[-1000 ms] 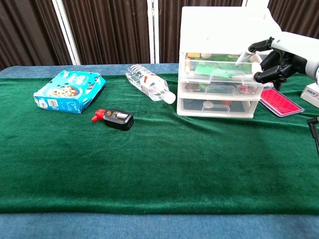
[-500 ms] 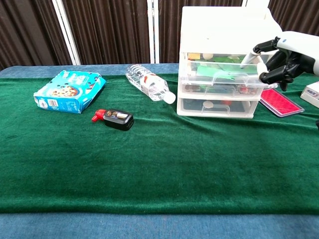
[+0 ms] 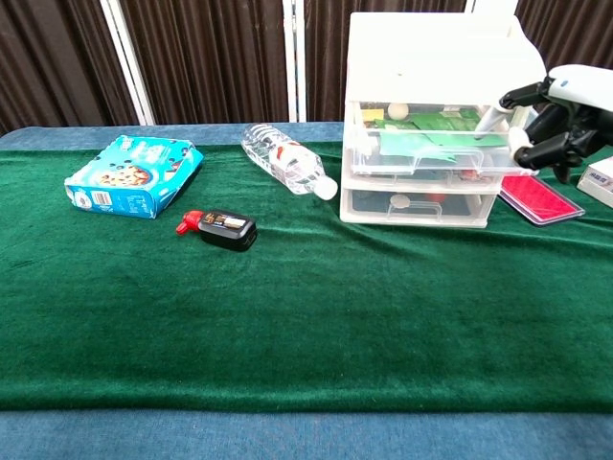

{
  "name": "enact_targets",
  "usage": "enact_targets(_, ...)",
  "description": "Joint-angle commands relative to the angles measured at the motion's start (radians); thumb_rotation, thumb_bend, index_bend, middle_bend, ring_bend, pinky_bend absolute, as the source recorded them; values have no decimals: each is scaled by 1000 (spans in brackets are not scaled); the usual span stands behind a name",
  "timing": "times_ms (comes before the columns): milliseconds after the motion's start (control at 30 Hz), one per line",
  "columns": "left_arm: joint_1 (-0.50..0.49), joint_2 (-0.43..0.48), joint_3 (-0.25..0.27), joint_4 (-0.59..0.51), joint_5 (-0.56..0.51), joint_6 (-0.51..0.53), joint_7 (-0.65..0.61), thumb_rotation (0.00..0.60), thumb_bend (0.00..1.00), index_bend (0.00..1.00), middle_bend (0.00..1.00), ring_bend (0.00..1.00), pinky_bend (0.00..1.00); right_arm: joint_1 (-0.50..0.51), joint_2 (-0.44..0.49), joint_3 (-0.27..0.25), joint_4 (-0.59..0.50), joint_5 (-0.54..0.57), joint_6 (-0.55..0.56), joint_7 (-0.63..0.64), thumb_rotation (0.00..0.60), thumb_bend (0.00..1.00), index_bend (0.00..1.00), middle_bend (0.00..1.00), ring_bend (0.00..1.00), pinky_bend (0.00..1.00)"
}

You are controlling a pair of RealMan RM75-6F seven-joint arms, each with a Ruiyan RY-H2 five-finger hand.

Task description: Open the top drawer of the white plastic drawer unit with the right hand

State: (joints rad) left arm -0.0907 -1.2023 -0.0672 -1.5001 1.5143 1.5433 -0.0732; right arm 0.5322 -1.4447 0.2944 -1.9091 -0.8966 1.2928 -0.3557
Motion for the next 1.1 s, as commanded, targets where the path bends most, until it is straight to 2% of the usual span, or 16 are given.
enact_targets(33, 0, 0, 1, -1, 1, 0, 0, 600, 136, 0, 0, 0, 0, -6, 5, -6, -6, -4, 3, 5, 600, 686, 402, 881, 893, 696)
enact_targets(733, 1, 1, 4, -7, 7, 2, 4, 600, 136, 0, 0, 0, 0, -43, 40, -41, -58, -37, 19, 26, 600, 686, 414, 881, 893, 696)
enact_targets(1100, -1, 5, 3, -11, 11, 4, -2, 600, 136, 0, 0, 0, 0, -51, 50, -55, -103, -56, 42, -7, 600, 686, 415, 881, 893, 696)
